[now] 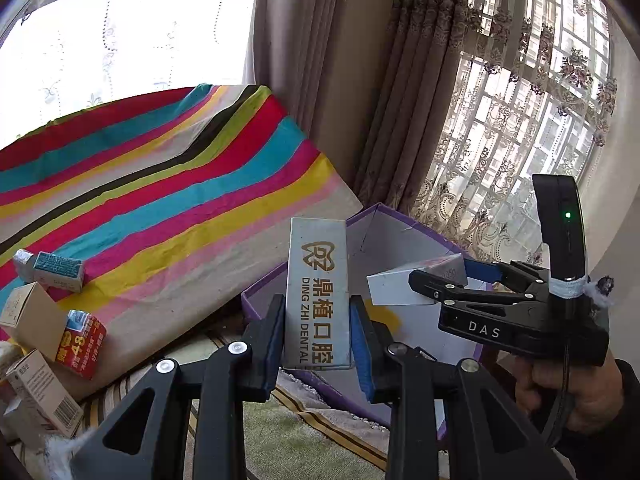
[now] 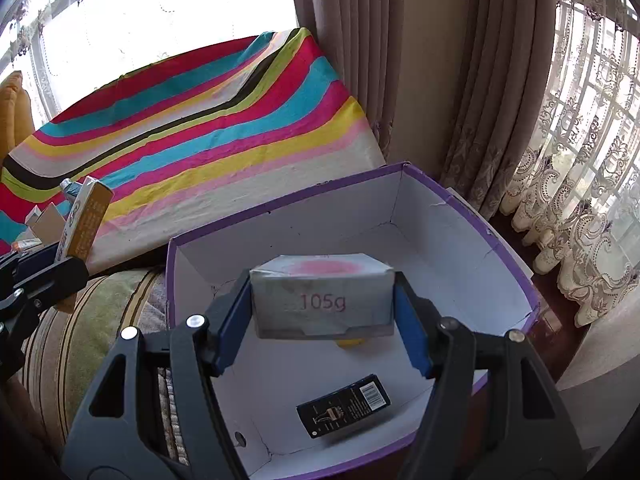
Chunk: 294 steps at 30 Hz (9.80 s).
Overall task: Organize objects
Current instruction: 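Carry both boxes over the purple box and open both tools to drop them, then move both open tools back from the purple box to the pile, then grasp the orange-and-white wrapped soap bar with the left tool while the right tool approaches the teal box, then close the right tool on the teal printed box and lift it, then carry the soap bar and teal box over the purple box, then open the left tool to drop the soap bar while the right tool releases the teal box, then move both open tools back from the purple box to the pile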
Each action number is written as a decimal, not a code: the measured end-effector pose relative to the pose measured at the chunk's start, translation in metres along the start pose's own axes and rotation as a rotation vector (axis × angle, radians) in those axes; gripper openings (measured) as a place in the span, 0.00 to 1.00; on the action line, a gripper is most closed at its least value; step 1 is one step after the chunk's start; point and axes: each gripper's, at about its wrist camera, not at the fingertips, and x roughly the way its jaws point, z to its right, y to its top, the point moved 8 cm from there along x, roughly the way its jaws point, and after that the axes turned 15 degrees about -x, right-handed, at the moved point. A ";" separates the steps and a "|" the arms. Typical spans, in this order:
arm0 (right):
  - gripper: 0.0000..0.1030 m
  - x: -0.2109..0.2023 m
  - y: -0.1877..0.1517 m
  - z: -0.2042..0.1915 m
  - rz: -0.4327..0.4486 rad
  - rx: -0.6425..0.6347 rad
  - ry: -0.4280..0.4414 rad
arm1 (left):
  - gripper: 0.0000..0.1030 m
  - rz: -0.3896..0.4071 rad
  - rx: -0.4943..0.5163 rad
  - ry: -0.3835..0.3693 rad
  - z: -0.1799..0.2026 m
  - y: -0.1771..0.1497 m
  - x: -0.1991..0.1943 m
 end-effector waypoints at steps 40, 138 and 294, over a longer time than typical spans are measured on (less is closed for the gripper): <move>0.81 0.003 0.003 -0.078 -0.020 -0.061 0.212 | 0.80 0.287 -0.282 0.287 -0.175 -0.028 -0.151; 0.62 0.162 0.159 -0.333 -0.409 0.040 0.621 | 0.51 0.235 -0.262 0.325 -0.303 0.011 -0.141; 0.91 -0.014 0.085 -0.254 0.034 -0.418 0.375 | 0.70 0.296 -0.588 0.414 -0.330 -0.045 -0.202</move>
